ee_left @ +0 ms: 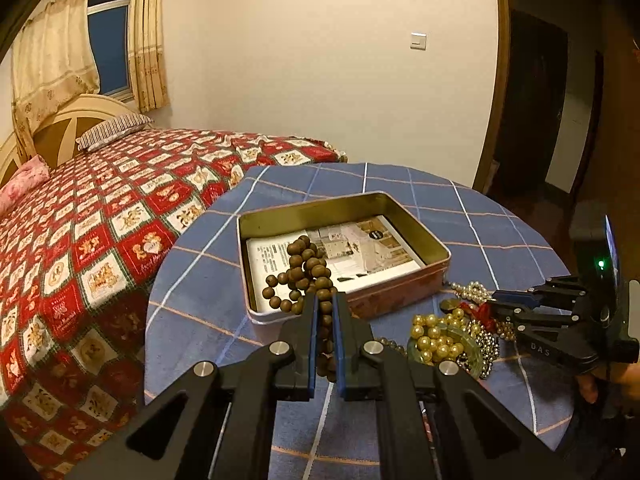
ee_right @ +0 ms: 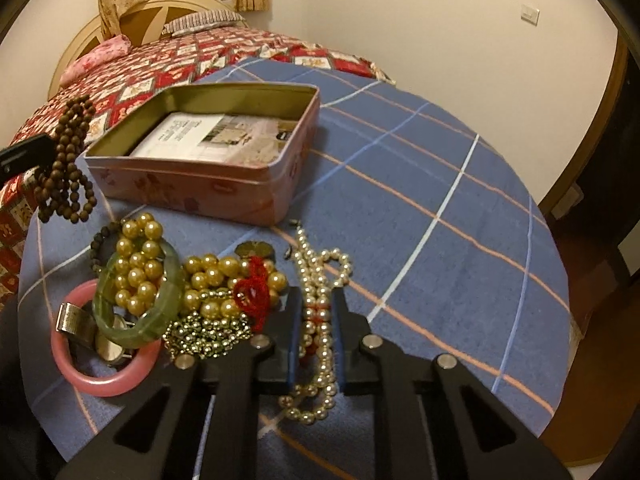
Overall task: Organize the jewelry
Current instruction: 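Lift the brown bead strand with the left gripper over the tin while the right gripper holds the pearls, then lower the brown beads into the tin with the left gripper while the right gripper drops the pearls in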
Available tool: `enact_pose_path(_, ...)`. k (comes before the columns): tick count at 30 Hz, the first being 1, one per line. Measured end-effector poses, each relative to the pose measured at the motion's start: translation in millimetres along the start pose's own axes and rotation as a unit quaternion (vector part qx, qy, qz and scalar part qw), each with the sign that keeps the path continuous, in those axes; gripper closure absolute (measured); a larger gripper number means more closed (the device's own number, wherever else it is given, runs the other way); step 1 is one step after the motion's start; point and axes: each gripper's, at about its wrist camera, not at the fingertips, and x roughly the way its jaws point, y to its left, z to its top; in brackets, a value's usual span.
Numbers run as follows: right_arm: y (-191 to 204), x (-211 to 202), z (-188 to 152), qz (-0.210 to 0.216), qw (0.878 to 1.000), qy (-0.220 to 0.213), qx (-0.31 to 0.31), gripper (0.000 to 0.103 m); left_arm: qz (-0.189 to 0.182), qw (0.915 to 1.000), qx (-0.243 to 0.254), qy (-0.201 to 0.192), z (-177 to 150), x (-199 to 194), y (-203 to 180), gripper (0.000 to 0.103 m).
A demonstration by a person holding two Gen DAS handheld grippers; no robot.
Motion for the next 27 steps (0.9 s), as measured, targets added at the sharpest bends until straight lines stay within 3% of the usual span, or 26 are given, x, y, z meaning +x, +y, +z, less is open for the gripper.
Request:
enact_pose_path(4, -2.6, -15.6, 6.5, -0.011, 0.999, -0.031, 0.002, 0.087, 0.003, 0.9999, 0.006, -0.013, 11.7, -7.5, 2.8, 0.097)
enact_pose_path(6, -2.7, -28.1, 14.4, -0.019, 0.999, -0.049, -0.002, 0.103, 0.007, 0.9997, 0.01, -0.023, 21.7, -10.7, 5.1, 0.097)
enact_pose_path(13, 4.5, -57.8, 46.5, -0.022, 0.995, -0.094, -0.027, 0.101, 0.021, 0.9986, 0.026, -0.04, 49.1, -9.7, 11.1, 0.097)
enact_pose_path(16, 0.3, -49.5, 46.8, -0.015, 0.997, -0.072, -0.027, 0.101, 0.022, 0.9986, 0.026, -0.04, 49.1, -8.4, 12.2, 0.097)
enact_pose_path(18, -1.8, -37.6, 41.3, -0.013, 0.998, -0.05, -0.024, 0.086, 0.021, 0.9988, 0.024, -0.038, 47.0, -6.7, 13.1, 0.097)
enact_pose_path(19, -3.9, -28.4, 36.3, -0.012, 0.999, -0.035, -0.02, 0.069, 0.02, 0.9989, 0.021, -0.035, 45.0, -4.8, 13.0, 0.097)
enact_pose_path(20, -4.8, -23.4, 32.8, -0.01, 0.999, -0.027, -0.018, 0.062, 0.019, 0.9991, 0.019, -0.033, 43.2, -3.1, 12.7, 0.097)
enact_pose_path(27, -15.3, 11.5, 17.8, -0.008, 1.0, 0.024, 0.009, 0.063, 0.01, 0.9995, 0.019, -0.022, 35.9, 6.0, 8.8, 0.097)
